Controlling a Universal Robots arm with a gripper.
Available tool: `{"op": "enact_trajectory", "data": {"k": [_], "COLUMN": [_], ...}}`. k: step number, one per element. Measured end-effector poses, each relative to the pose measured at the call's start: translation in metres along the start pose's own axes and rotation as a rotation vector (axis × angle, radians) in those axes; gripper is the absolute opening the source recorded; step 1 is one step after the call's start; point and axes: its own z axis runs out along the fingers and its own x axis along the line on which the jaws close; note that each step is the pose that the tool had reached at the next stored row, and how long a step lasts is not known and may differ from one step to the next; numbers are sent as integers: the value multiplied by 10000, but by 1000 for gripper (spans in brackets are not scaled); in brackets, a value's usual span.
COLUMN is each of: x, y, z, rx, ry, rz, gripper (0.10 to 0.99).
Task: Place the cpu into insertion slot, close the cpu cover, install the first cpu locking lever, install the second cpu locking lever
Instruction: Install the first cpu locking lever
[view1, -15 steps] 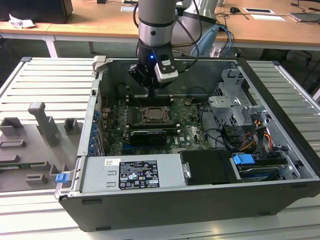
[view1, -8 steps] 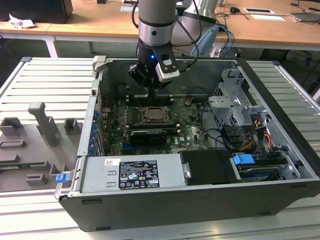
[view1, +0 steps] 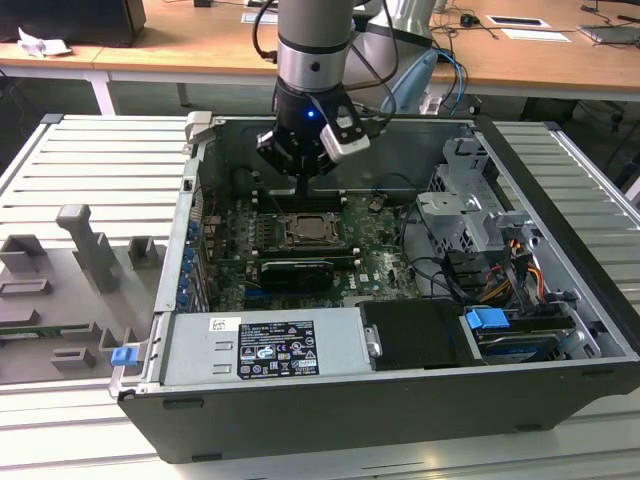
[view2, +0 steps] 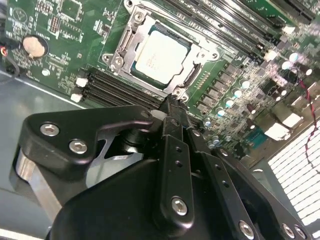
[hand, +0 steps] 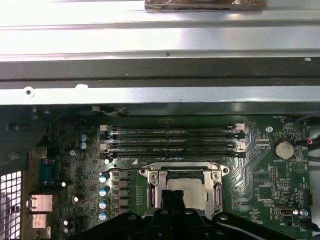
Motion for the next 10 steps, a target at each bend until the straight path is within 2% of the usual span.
{"op": "enact_trajectory", "data": {"k": [10], "x": [2], "y": [-2], "z": [12], "rx": [45], "ry": [60], "rz": [-969], "gripper": [106]}}
